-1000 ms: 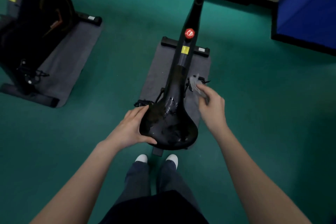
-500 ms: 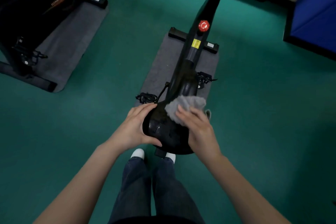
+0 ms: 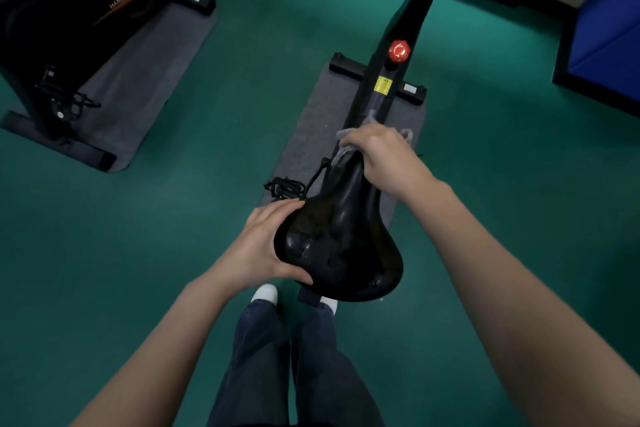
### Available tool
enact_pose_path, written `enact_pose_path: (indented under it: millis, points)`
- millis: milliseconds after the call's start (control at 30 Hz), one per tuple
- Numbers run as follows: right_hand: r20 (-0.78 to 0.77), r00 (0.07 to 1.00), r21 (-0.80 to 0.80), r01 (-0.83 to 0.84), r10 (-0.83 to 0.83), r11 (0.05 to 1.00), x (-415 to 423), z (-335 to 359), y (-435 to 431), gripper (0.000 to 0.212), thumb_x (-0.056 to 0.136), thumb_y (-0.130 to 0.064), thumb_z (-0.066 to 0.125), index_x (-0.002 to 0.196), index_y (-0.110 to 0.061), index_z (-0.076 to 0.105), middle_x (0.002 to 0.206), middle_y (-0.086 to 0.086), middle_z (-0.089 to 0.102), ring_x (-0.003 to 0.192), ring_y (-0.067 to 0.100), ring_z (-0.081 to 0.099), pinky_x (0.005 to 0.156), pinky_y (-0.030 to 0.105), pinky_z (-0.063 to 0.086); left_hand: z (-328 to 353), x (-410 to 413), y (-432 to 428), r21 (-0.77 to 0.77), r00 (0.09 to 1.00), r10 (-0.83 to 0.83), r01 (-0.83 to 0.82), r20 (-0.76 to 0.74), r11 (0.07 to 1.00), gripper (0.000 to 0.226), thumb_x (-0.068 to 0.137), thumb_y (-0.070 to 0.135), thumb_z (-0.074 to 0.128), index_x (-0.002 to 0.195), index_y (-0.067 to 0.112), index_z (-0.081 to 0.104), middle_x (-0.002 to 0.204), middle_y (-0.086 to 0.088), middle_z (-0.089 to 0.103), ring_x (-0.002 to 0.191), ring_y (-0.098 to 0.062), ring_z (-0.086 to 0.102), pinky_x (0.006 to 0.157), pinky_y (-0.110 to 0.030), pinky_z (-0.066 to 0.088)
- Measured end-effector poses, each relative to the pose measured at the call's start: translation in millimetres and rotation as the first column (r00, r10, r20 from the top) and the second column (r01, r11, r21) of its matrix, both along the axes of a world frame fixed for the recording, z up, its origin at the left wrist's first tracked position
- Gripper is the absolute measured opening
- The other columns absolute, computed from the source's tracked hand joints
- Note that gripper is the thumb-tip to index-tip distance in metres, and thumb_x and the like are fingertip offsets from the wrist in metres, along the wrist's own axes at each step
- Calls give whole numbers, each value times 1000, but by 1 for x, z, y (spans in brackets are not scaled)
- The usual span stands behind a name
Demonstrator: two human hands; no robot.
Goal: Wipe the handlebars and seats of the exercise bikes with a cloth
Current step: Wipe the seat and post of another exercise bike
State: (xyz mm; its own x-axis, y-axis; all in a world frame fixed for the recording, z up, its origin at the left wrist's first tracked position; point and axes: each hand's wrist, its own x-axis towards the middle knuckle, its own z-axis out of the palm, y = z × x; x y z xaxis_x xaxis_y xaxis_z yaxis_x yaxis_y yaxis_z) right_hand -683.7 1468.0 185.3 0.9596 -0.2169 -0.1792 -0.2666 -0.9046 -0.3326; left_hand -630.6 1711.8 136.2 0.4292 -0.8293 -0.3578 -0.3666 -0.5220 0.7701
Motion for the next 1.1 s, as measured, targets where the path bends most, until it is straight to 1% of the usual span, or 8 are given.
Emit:
enact_pose_path:
  millis: [133, 267, 433, 533, 633, 767, 933, 1100]
  points:
    - [-75, 947, -219, -320, 311, 922, -7, -1, 22, 48, 65, 14, 48, 103, -8, 66, 112, 8, 67, 115, 27, 55, 102, 41, 29, -1, -6, 4, -13, 995, 91, -92, -36, 996, 122, 35, 67, 79, 141, 28, 33, 136, 17, 34, 130, -6, 28, 110, -23, 23]
    - [42, 961, -27, -273, 274, 962, -43, -6, 67, 50, 69, 14, 52, 114, -3, 64, 119, 14, 64, 116, 31, 56, 95, 43, 37, -3, -10, 6, -8, 985, 160, -161, -65, 987, 123, 35, 62, 81, 142, 20, 34, 136, 13, 36, 130, -7, 33, 111, -25, 27]
    - [284, 915, 569, 80, -287, 818, -85, -2, 79, 47, 79, 19, 50, 110, -11, 68, 114, 0, 69, 111, 12, 62, 96, 31, 48, -3, -5, 4, -5, 991, 121, -122, -54, 993, 122, 35, 63, 82, 140, 22, 36, 135, 14, 36, 129, -6, 33, 110, -23, 25]
    - [331, 670, 651, 348, -665, 674, -90, 1, 47, 44, 85, 6, 46, 112, -22, 64, 109, -13, 66, 98, -3, 61, 84, 17, 47, -3, -5, 4, -3, 991, 123, -124, -59, 992, 121, 34, 65, 80, 139, 25, 36, 134, 14, 36, 127, -6, 32, 111, -27, 27]
    - [300, 511, 616, 541, -805, 573, -77, -15, 13, 42, 88, 10, 43, 115, -14, 64, 109, -4, 65, 92, 0, 58, 81, 14, 43, -4, -6, 4, 6, 989, 133, -133, -60, 991, 121, 34, 64, 81, 139, 25, 36, 136, 12, 37, 128, -7, 32, 112, -31, 28]
    - [124, 587, 603, 596, -800, 531, -61, -45, 22, 37, 92, 5, 46, 124, -7, 59, 115, 7, 65, 106, 17, 58, 92, 20, 41, -7, -5, 4, 16, 991, 126, -126, -42, 992, 120, 35, 64, 81, 139, 25, 37, 136, 10, 38, 128, -11, 34, 112, -37, 30]
    - [222, 658, 547, 527, -719, 651, -109, -54, 56, 33, 88, 10, 51, 115, -3, 66, 104, -6, 64, 96, -4, 55, 82, -1, 37, -9, -5, 4, 13, 991, 129, -129, -23, 992, 118, 34, 63, 81, 136, 25, 38, 130, 13, 38, 126, -10, 35, 110, -36, 31]
    - [179, 800, 539, 408, -573, 737, -168, -57, 57, 45, 80, 21, 51, 111, -6, 69, 116, -3, 64, 115, -6, 51, 99, 9, 38, -9, -5, 3, 0, 992, 124, -124, -12, 992, 117, 35, 57, 82, 137, 22, 39, 130, 10, 38, 127, -14, 36, 110, -36, 32]
